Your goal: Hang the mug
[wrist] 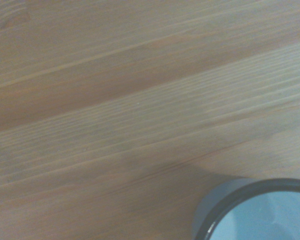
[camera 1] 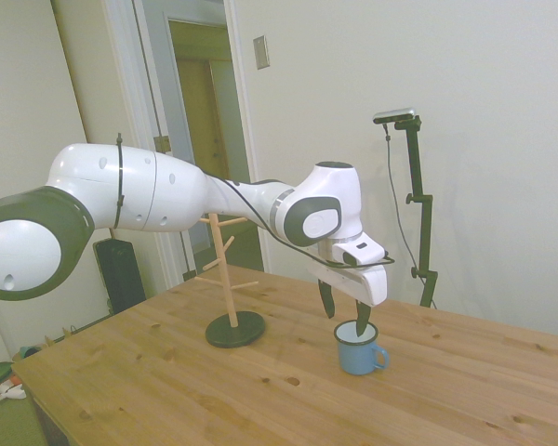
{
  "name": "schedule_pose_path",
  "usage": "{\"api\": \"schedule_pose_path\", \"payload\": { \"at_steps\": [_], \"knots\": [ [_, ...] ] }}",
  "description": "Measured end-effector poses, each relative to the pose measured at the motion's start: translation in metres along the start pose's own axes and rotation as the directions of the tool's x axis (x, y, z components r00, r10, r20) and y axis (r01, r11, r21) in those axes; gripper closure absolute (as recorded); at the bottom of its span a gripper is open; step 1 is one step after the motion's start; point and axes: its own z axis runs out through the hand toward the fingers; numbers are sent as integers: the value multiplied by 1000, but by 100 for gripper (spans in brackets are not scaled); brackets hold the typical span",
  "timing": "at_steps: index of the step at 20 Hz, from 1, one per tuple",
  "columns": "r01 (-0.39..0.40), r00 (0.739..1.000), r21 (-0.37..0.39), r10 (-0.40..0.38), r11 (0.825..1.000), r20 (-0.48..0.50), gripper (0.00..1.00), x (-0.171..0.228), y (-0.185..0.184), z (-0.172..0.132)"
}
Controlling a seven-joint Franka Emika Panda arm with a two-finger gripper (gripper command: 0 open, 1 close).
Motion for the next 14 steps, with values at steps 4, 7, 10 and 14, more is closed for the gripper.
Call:
{"api": "schedule_pose_path", "payload": {
  "at_steps": [4,7,10,14],
  "knots": [
    [10,1000,-1,-10,1000,-18,0,-3,-8,15],
    [18,999,-4,-18,1000,-27,0,-4,-12,28],
    [35,999,-18,-35,999,-34,0,-10,-18,39],
    [44,998,-30,-45,999,-36,100,-20,-26,47]
  ]
}}
